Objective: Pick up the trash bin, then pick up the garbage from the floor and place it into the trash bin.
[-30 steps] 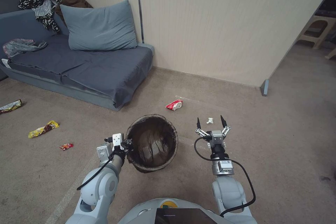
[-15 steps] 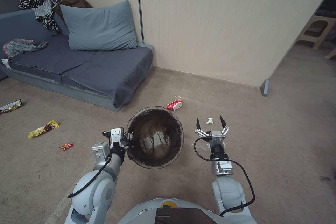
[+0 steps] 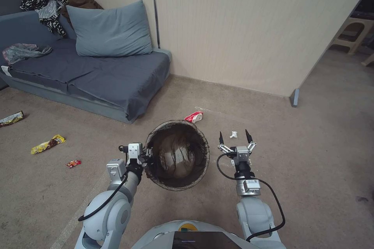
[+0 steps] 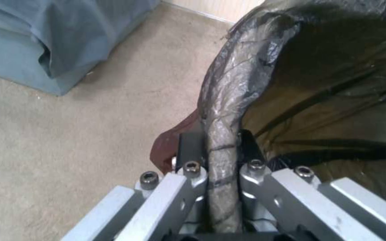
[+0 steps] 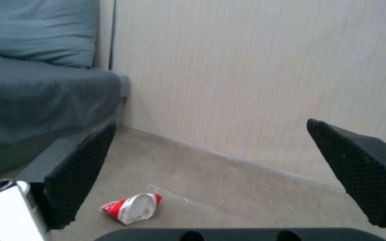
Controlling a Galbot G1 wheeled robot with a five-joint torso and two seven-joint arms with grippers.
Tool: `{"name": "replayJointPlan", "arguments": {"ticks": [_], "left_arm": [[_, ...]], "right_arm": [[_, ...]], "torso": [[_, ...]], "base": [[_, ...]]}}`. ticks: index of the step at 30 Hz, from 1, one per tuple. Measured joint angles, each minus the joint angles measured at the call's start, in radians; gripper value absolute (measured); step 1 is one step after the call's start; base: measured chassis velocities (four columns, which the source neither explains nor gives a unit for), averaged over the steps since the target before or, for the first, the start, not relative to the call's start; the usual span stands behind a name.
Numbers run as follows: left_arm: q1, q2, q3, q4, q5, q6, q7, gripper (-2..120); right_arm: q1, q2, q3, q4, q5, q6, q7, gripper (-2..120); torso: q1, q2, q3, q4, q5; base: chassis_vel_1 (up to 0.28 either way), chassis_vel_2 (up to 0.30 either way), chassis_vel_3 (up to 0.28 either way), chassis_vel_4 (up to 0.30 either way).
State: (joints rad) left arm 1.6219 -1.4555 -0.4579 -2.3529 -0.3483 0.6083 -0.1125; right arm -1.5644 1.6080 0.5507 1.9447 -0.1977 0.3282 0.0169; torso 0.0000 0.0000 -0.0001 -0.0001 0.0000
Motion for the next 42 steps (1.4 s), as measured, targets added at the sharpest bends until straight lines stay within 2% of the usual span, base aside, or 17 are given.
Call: {"name": "replayJointPlan", "arguments": {"ticks": [11, 42], "left_arm": [[0.000, 0.000, -0.004, 0.000, 0.000, -0.001, -0.003, 2], [-0.006, -0.002, -0.005, 0.007, 0.001, -0.004, -0.003, 2]], "right_arm": [[0.002, 0.000, -0.002, -0.003, 0.001, -0.002, 0.000, 100], [0.005, 0.000, 0.004, -0.014, 0.008, -0.001, -0.016, 100]], "torso": [[0.000, 0.000, 0.000, 0.0003, -0.0001], [0.000, 0.000, 0.000, 0.0000, 0.0000]], "base": [[-0.106, 0.120, 0.108, -0.103], [-0.056, 0.051, 0.056, -0.055]]}}
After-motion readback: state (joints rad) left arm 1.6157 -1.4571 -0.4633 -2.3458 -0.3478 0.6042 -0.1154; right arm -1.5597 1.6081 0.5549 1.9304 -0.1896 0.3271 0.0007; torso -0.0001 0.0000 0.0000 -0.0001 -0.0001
